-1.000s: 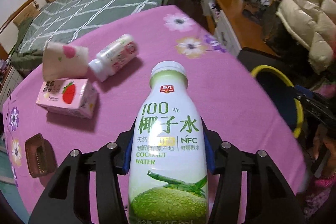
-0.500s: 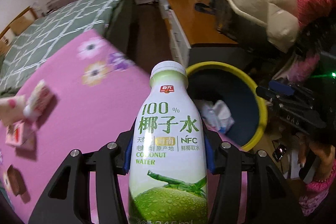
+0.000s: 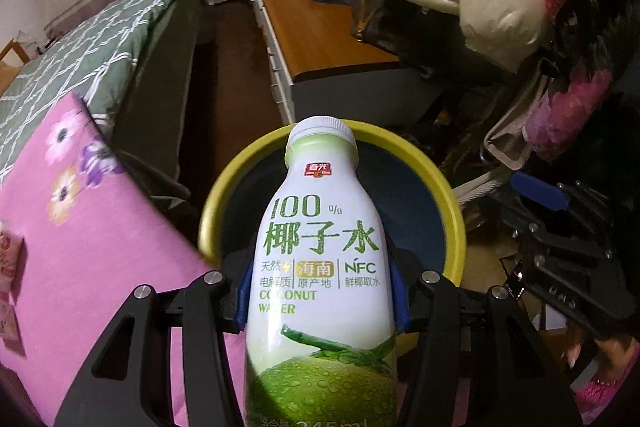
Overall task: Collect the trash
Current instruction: 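Carry the coconut water bottle over the yellow bin and open the left gripper, then grasp the brown plastic tray by its rim with the right gripper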
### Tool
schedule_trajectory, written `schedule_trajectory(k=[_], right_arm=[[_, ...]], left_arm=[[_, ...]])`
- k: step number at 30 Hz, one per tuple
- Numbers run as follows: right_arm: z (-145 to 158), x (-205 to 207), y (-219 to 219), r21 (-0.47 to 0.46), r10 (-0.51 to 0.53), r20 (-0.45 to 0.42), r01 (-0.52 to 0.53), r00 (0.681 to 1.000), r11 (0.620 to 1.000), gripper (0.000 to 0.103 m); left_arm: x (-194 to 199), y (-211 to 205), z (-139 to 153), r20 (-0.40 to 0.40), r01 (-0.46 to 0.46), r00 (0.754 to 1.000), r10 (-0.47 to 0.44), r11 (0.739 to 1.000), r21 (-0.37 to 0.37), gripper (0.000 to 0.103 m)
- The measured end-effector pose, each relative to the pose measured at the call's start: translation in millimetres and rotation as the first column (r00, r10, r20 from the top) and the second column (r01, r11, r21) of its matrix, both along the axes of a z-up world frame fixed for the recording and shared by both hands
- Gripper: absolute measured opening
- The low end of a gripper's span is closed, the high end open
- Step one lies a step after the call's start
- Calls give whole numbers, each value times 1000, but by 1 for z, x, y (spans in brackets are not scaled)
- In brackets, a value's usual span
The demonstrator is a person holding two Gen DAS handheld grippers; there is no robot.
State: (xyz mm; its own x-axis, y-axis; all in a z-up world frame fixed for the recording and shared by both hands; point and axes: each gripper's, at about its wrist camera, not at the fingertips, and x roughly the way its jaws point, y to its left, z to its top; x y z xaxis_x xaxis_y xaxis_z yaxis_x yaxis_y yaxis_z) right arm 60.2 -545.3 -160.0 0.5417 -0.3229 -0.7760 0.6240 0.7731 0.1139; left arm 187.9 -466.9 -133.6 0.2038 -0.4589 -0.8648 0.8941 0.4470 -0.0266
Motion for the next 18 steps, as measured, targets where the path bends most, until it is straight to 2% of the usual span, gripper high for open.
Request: schedule_trajectory(k=[2, 4, 10, 14, 18], right_arm=[[0, -2, 0, -3, -3, -2, 3, 1000, 1000, 49], [0, -1, 1, -2, -3, -5, 3, 1000, 1000, 49], [3, 8, 12, -8, 26, -7, -26, 1000, 1000, 49], [8, 21, 30, -21, 71, -6, -71, 997, 997, 49], [13, 42, 51, -35, 132, -10, -133, 991, 991, 49]], left_arm=[[-3, -8, -1, -1, 0, 1000, 0, 1000, -5, 53], [-5, -8, 3, 24, -11, 1000, 12, 1000, -26, 75], [-7, 21, 30, 86, -50, 995, 57, 995, -88, 78], [-1, 67, 50, 126, -116, 983, 134, 983, -141, 86], [13, 133, 62, 138, -228, 957, 255, 956, -185, 91]])
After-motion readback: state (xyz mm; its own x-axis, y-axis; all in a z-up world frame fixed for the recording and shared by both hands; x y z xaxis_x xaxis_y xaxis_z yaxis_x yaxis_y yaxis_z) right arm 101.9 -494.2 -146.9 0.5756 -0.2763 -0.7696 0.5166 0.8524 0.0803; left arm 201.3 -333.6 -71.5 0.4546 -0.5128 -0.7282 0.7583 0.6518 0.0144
